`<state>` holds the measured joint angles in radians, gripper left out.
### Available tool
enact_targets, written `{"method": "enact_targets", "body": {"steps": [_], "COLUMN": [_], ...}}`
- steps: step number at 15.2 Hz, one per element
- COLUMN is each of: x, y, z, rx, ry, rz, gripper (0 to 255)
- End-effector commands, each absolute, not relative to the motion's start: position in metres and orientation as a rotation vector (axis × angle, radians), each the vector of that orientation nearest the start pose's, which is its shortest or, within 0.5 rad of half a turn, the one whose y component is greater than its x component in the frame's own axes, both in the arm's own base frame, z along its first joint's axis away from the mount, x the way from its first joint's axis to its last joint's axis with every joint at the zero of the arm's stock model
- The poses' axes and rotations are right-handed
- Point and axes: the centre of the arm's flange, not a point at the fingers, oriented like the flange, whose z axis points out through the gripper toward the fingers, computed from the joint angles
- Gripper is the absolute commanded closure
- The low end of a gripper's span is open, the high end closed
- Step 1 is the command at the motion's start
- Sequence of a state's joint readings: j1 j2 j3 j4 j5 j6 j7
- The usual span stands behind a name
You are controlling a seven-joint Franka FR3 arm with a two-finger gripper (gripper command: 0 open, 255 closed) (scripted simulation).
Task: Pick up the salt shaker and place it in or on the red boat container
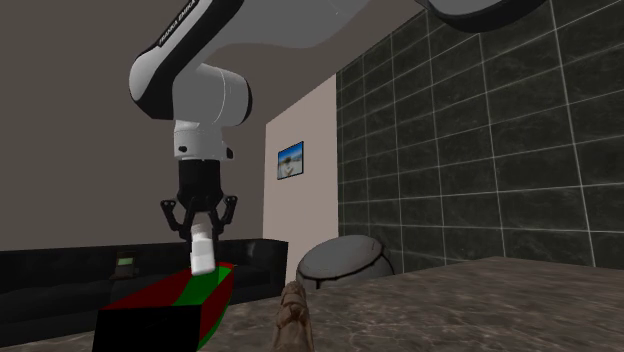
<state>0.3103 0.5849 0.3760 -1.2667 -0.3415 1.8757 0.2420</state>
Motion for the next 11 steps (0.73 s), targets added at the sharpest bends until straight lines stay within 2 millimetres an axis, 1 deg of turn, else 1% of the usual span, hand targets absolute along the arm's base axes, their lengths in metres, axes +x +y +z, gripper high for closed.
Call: {"method": "enact_targets", "body": {"steps": [1,5,6,11], "x": [0.6134,0.6134,0.6134,0.6134], "y": [0.3864,0.3864,0.3864,0.3864], "z": [0.4391,0.4391,0.4391,0.4391], "rx": [-3.132,-3.132,-3.132,-3.132], "ry": [-0.755,-0.755,-0.755,-0.755], "rz": [-0.181,-0.181,-0.181,-0.181], "gripper": [255,255,0,0]}}
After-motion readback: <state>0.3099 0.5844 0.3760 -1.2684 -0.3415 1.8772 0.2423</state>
